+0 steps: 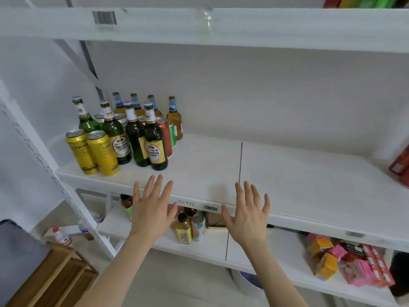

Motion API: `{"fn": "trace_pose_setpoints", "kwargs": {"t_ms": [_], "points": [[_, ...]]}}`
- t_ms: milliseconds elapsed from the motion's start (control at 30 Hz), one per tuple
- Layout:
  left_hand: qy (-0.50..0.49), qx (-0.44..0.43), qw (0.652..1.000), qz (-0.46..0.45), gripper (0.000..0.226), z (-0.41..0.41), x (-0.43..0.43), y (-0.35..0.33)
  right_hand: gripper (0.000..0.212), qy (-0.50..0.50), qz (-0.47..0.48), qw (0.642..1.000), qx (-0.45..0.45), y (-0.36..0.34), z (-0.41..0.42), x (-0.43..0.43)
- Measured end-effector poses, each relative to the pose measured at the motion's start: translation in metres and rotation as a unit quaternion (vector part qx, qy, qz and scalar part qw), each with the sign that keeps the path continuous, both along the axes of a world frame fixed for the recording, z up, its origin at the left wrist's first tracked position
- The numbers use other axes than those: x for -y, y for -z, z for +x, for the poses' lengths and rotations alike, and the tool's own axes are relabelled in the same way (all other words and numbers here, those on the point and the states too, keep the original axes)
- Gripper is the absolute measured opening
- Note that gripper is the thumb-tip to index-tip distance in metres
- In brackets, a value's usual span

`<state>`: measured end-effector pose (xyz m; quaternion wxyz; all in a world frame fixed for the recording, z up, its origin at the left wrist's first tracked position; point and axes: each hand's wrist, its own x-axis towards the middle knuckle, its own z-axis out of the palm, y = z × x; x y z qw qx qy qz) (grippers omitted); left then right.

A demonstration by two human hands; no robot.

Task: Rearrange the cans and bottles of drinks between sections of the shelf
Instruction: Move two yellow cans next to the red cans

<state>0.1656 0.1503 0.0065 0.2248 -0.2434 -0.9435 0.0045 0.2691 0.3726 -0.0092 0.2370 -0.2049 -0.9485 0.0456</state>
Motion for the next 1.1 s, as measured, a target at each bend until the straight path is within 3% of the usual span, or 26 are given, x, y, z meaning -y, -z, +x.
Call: {"fn": "trace_pose_setpoints", "kwargs": {"t_ms": [533, 700, 1100], "points": [[0.029, 0.025, 0.999, 0.001, 0.059, -0.144, 0.192, 0.011, 0.071, 0.006, -0.011, 1.000, 0.020, 0.008, -0.142, 0.203], [0.022, 0.020, 0.999, 0.015, 0.051, -0.190, 0.236, 0.014, 0.072, 0.002, -0.029, 0.999, 0.019, 0.014, -0.189, 0.243], [0.051, 0.026, 0.998, 0.006, 0.064, -0.279, 0.307, 0.005, 0.080, 0.006, -0.064, 0.998, -0.006, -0.003, -0.272, 0.311]]}}
